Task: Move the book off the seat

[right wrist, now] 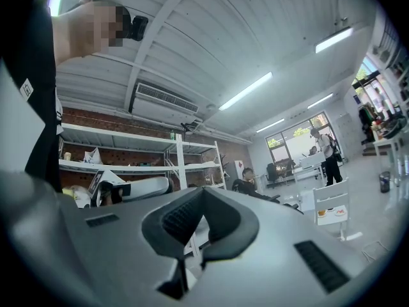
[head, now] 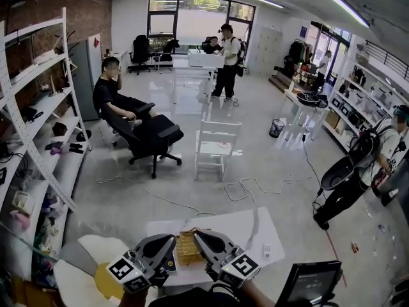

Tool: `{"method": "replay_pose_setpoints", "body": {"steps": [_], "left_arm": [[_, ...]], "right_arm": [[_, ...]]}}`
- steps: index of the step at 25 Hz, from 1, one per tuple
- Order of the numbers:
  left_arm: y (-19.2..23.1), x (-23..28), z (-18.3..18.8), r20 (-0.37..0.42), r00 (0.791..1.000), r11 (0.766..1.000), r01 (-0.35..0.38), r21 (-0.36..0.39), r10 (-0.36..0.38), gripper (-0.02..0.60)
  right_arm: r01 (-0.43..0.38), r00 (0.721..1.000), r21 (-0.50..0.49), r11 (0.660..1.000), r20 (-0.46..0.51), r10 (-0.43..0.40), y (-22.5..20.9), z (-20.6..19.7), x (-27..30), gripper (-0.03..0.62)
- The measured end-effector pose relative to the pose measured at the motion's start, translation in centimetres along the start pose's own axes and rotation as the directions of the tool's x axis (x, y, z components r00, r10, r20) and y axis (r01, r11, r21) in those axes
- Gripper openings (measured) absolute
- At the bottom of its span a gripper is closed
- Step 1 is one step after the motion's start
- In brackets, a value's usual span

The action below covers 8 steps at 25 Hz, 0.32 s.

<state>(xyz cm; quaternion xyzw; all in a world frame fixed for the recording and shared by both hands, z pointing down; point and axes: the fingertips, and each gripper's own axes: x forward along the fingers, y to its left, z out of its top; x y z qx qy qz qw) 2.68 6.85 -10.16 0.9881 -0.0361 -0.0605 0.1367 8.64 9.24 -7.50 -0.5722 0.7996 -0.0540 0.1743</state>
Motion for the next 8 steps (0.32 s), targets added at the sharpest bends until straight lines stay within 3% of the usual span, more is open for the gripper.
{"method": "replay_pose_setpoints", "body": {"steps": [8], "left_arm": [[0.84,0.19,0.23,0.038,0.999,0.999,-0.037,0.016,0.036,0.005]], "right_arm": [[0.007,1.000,0.002,1.000,-0.001,-0.007,-0.44,-0.35,-0.02,0.012]]}}
